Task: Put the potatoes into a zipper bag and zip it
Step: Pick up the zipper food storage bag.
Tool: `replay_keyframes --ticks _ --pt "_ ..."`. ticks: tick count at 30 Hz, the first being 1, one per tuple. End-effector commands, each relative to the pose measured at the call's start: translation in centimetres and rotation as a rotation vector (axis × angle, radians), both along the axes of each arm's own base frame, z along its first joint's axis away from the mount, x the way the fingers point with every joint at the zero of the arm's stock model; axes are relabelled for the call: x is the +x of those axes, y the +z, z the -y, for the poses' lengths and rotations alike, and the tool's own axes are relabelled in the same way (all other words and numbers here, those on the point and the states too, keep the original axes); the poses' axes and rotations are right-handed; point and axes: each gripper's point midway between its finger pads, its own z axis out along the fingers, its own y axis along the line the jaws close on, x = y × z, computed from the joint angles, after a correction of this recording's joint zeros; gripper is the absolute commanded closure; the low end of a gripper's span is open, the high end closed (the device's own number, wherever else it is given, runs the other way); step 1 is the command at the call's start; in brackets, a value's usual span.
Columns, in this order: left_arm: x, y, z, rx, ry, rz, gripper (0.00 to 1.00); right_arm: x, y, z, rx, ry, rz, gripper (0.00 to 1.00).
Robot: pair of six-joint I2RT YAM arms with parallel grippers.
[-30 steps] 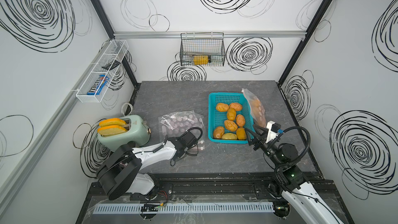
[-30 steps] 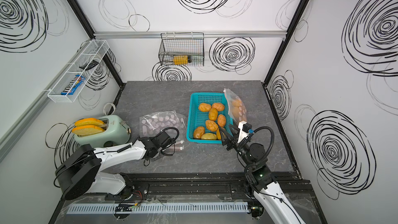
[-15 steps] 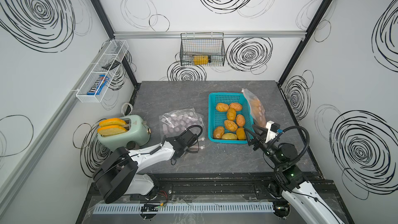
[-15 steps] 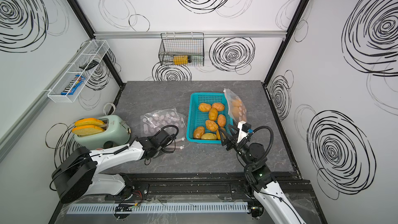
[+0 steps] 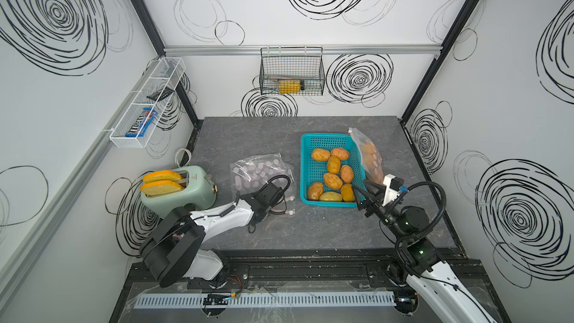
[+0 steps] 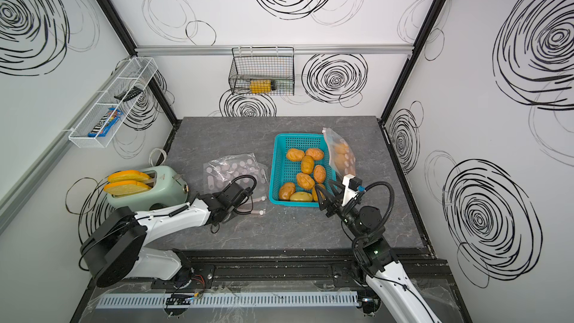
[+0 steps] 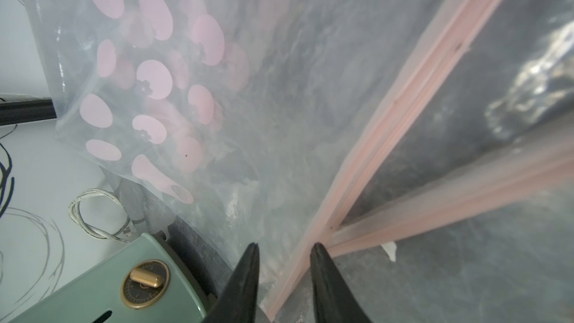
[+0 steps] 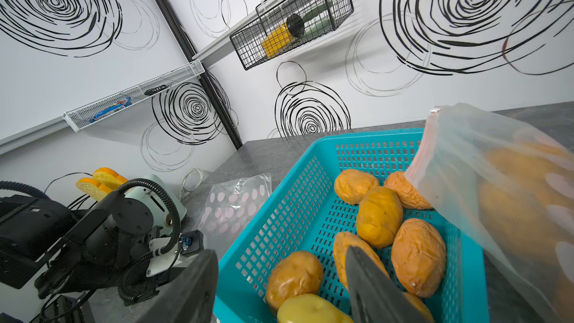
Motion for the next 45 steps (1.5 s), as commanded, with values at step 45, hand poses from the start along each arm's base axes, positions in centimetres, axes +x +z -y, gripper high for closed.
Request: replay_keyframes --ticks 45 --pt "3.9 14.8 5.1 -0.783 0.286 0.242 1.0 0.1 3.4 -9.3 0.013 0.265 -0.088 0.35"
